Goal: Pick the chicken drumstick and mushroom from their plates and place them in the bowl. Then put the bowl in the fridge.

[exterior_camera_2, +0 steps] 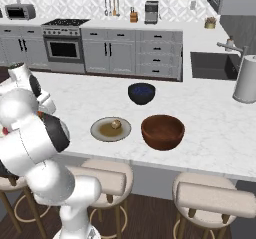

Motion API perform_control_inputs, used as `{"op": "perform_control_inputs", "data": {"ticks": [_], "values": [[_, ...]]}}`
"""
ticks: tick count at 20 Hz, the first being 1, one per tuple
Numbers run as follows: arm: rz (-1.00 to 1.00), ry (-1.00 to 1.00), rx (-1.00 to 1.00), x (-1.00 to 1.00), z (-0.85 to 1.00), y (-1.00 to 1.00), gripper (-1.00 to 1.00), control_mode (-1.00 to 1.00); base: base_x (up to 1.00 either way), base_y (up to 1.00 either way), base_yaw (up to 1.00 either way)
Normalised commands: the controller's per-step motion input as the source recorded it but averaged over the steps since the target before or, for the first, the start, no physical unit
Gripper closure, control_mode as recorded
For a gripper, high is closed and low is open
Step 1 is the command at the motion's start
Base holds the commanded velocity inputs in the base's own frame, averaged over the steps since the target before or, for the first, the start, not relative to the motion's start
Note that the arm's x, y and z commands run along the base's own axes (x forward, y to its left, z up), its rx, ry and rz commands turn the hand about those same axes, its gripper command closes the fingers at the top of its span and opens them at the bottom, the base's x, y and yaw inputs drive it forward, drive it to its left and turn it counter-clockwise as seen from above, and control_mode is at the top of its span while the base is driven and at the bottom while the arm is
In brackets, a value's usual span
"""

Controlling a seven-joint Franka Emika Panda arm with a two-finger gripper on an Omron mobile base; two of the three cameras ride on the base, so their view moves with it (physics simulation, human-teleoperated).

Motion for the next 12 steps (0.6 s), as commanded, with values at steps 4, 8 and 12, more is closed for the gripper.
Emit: {"op": "perform_control_inputs", "data": {"ticks": [4, 8, 12], "values": [[0.00, 0.15, 0.08, -0.21, 0.70, -1.00, 1.00, -1.00, 0.00, 0.00, 0.00], [0.00, 0.14, 0.08, -0.21, 0.54, -1.00, 1.00, -1.00, 0.00, 0.00, 0.00], [0.00, 0.16, 0.04, -0.12, 0.32, -1.00, 1.00, -1.00, 0.00, 0.00, 0.00]]}}
